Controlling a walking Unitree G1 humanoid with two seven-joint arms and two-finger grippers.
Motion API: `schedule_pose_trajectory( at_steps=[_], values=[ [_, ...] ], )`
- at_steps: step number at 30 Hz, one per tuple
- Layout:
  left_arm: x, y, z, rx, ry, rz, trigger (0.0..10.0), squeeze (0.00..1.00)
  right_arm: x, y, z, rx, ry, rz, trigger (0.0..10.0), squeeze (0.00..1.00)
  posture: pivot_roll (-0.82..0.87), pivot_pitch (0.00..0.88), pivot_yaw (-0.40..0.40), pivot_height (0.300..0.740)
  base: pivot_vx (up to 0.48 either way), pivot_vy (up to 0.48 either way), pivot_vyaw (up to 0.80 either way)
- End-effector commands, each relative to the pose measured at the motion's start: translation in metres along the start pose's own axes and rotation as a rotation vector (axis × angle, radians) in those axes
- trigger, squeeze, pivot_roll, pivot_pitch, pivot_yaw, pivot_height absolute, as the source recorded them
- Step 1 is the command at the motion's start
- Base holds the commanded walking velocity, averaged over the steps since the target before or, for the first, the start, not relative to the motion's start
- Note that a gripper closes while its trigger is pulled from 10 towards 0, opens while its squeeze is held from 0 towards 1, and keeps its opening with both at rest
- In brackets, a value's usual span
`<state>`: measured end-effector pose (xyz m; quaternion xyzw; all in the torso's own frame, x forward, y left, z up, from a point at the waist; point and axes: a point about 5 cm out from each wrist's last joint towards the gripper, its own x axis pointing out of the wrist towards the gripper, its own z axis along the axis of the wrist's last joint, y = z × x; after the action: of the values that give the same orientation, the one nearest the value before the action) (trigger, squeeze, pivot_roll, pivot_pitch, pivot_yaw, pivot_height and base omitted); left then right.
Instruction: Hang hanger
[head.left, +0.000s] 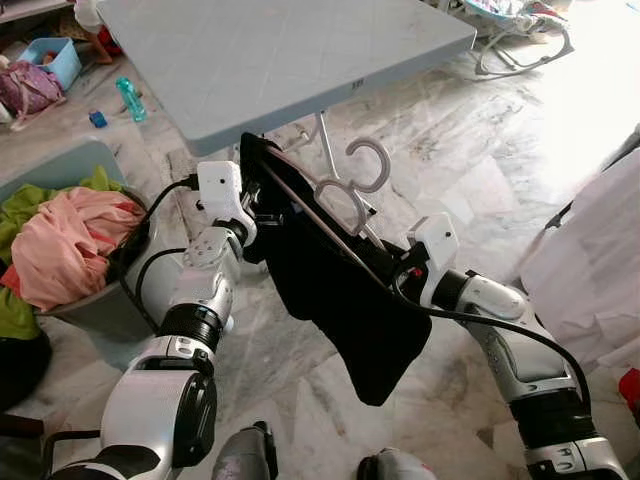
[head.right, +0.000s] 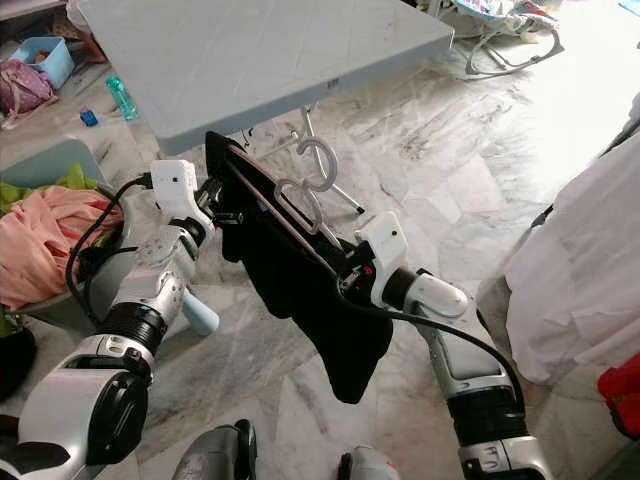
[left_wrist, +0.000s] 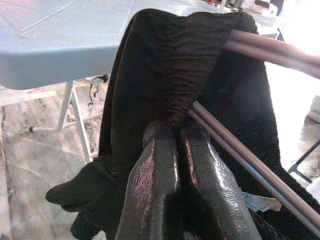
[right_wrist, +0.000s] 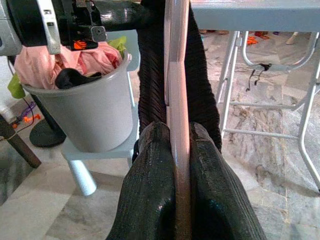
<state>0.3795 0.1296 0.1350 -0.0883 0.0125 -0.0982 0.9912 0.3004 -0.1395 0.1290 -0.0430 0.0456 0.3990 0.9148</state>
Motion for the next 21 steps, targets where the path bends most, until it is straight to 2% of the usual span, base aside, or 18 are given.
schedule_pose_trajectory(
  at_steps=[1,8,10,13,16,18,21],
  values=[
    [0.0,0.006,0.002,0.011,0.003,0.023,0.0,0.0,0.0,0.002,0.01,-0.013,-0.046,0.016,10.0,0.0,-0.07,0.127,0.011,0.74,0.0,0.0,0.0],
    [-0.001,0.01,0.004,0.022,-0.014,0.041,0.0,0.0,-0.001,0.002,0.009,-0.009,-0.044,0.015,10.0,0.0,-0.07,0.125,0.011,0.74,0.0,0.0,0.0],
    [-0.001,0.017,0.009,0.035,-0.046,0.084,0.0,0.0,-0.003,0.002,0.008,-0.01,-0.034,0.024,10.0,0.0,-0.07,0.125,0.011,0.74,0.0,0.0,0.0],
    [-0.001,0.018,0.011,0.037,-0.055,0.094,0.0,0.0,-0.003,0.002,0.008,-0.012,-0.032,0.025,10.0,0.0,-0.07,0.125,0.011,0.74,0.0,0.0,0.0],
    [-0.002,0.027,0.024,0.054,-0.121,0.151,0.0,0.0,-0.016,-0.004,-0.001,-0.037,0.027,0.022,10.0,0.0,-0.07,0.118,0.014,0.74,0.0,0.0,0.0],
    [-0.001,0.029,0.025,0.06,-0.118,0.149,0.0,0.0,-0.025,-0.008,-0.013,-0.058,0.094,0.012,10.0,0.0,-0.07,0.116,0.013,0.74,0.0,0.0,0.0],
    [-0.001,0.03,0.021,0.078,-0.085,0.142,0.0,0.0,-0.03,-0.014,-0.021,-0.092,0.155,-0.031,10.0,0.0,-0.07,0.114,0.014,0.74,0.0,0.0,0.0]
  ],
)
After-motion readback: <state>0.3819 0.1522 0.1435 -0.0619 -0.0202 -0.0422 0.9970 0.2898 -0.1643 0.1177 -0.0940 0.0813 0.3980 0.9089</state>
